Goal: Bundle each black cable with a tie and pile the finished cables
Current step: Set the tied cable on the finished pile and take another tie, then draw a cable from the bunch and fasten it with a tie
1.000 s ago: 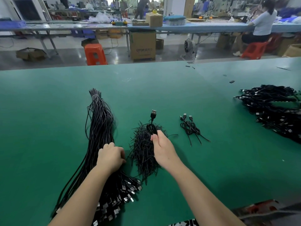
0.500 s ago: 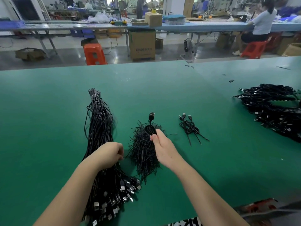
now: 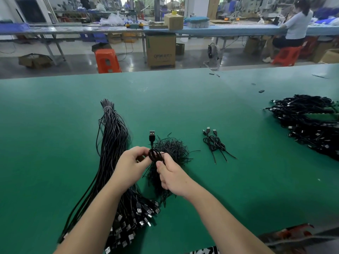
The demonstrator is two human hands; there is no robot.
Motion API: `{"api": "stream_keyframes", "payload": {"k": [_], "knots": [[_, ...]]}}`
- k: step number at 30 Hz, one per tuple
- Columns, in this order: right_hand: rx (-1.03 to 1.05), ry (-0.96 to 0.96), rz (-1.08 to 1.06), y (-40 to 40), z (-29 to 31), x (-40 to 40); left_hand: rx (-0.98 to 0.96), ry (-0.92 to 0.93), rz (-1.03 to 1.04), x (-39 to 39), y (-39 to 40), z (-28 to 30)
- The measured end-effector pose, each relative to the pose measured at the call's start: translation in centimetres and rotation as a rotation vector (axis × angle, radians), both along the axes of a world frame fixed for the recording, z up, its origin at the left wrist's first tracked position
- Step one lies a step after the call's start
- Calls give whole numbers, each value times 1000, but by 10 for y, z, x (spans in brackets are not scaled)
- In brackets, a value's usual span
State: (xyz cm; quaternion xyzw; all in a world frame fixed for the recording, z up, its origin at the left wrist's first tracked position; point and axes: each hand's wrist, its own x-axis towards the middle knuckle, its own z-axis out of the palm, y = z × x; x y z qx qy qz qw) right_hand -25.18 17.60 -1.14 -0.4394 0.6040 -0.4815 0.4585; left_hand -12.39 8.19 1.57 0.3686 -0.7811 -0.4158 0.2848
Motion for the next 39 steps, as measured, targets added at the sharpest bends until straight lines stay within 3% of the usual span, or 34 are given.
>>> {"api": "stream_keyframes", "payload": {"k": [5, 8, 11, 17, 21, 29, 39], "knots": [[-42, -158, -100, 1, -6, 1, 91, 17, -36, 3, 2, -4], [-51, -210, -163, -1, -5, 1, 2, -28, -41, 0, 7, -7], [-59, -235, -193, -1, -1, 2, -206, -76, -14, -3, 11, -7], [-59, -364, -257, -3, 7, 1, -817, -131, 25, -1, 22, -1], [77, -429, -229, -3, 7, -6, -1151, -212, -165, 0, 18, 13], [107, -818, -250, 3, 7, -20, -956, -325, -302, -1, 11, 26], [181, -782, -157, 5, 15, -18, -1138, -320, -298, -4, 8, 20]]}}
